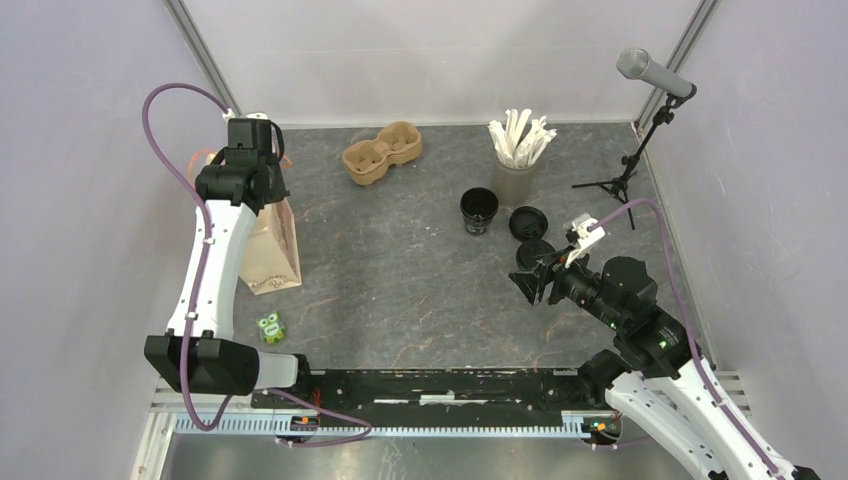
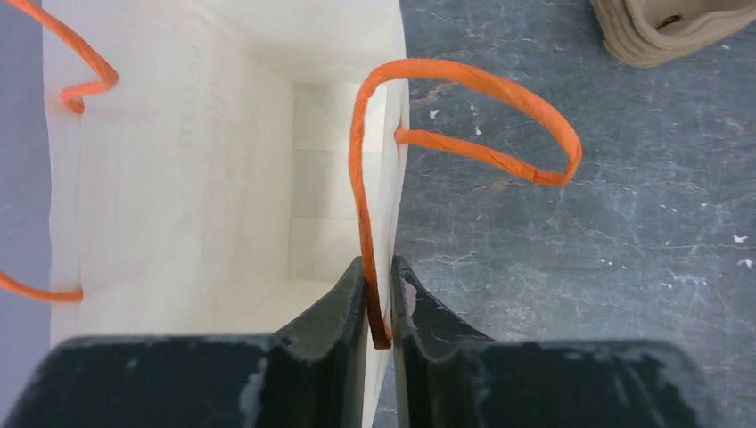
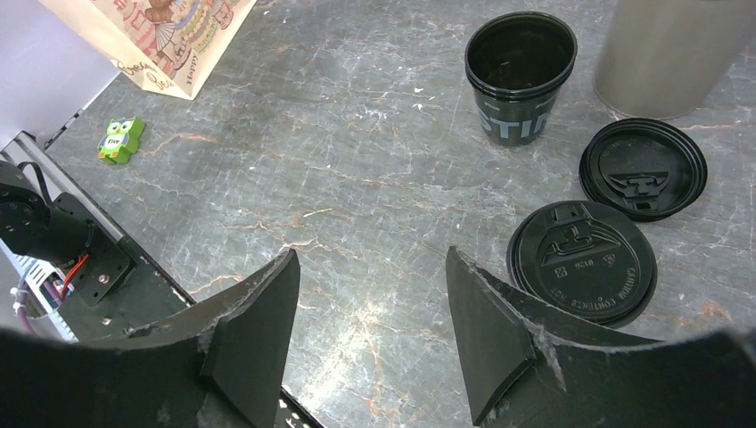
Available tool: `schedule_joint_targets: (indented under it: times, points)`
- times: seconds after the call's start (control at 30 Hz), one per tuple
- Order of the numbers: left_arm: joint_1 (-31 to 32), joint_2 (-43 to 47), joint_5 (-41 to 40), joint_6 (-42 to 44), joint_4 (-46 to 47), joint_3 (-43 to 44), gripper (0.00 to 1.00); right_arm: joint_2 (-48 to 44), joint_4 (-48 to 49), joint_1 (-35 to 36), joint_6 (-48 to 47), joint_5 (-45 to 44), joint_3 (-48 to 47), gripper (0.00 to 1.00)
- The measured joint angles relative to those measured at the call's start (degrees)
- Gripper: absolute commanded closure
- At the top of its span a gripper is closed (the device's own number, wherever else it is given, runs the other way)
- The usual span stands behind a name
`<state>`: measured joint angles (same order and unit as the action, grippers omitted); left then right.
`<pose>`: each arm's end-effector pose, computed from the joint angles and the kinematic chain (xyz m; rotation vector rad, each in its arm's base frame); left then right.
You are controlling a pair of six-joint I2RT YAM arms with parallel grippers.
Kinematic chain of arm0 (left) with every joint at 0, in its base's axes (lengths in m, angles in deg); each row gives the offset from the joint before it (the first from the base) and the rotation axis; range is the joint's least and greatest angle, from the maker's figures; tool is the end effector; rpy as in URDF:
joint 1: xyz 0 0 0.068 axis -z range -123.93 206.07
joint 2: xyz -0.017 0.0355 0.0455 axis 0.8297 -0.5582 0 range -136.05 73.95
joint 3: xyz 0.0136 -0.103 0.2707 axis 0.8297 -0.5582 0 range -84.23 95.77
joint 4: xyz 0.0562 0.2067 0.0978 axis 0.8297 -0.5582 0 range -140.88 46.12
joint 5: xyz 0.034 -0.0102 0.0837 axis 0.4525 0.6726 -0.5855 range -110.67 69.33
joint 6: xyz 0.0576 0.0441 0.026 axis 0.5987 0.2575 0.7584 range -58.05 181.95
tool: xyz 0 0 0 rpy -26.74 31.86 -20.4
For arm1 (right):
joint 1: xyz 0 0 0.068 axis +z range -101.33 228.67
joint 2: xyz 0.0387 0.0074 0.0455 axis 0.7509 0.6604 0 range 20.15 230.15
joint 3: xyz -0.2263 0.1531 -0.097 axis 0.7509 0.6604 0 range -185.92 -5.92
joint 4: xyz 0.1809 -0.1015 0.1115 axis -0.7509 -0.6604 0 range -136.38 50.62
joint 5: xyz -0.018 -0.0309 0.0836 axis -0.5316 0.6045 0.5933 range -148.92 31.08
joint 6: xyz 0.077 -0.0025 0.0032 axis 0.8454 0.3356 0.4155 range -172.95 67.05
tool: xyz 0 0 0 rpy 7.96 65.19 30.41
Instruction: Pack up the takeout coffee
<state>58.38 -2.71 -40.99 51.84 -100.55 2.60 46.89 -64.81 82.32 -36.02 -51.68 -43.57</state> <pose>0.2520 0.0126 0.3867 -0.3253 2.3174 0.3149 0.0828 0.0650 0.3053 -0.3651 1.8498 0.7305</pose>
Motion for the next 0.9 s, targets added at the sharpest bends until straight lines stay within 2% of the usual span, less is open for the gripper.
schedule_joint_targets:
  times: [0.13,0.27,0.43,0.53,0.63,0.8,0.9]
  points:
    - [0.0,0.1,2.3,0.2,0.0,0.0,0.97,-0.1,0.0,0.0,-0.3,-0.1,0.0,0.31]
    - [0.0,0.9,7.6,0.3,-0.3,0.0,0.98,-0.3,0.0,0.0,-0.6,-0.5,0.0,0.29]
    - [1.9,5.7,19.5,-0.1,-0.2,-0.5,0.98,-0.6,-0.4,0.0,-1.0,-1.7,0.0,0.29]
    - [8.9,9.3,21.1,-0.8,-0.2,-0.5,0.97,-0.7,-0.7,0.0,-1.2,-2.3,0.0,0.29]
    - [19.0,12.1,20.2,-2.5,0.2,-1.5,0.97,-1.0,-0.9,0.0,-1.2,-2.8,0.0,0.29]
    - [33.7,15.0,17.0,-4.3,3.2,-7.5,0.97,-1.6,-1.5,0.0,-1.2,-3.9,0.0,0.28]
    - [39.0,15.8,15.8,-4.7,7.0,-11.6,0.98,-2.5,-1.9,0.0,-1.2,-4.9,0.0,0.28]
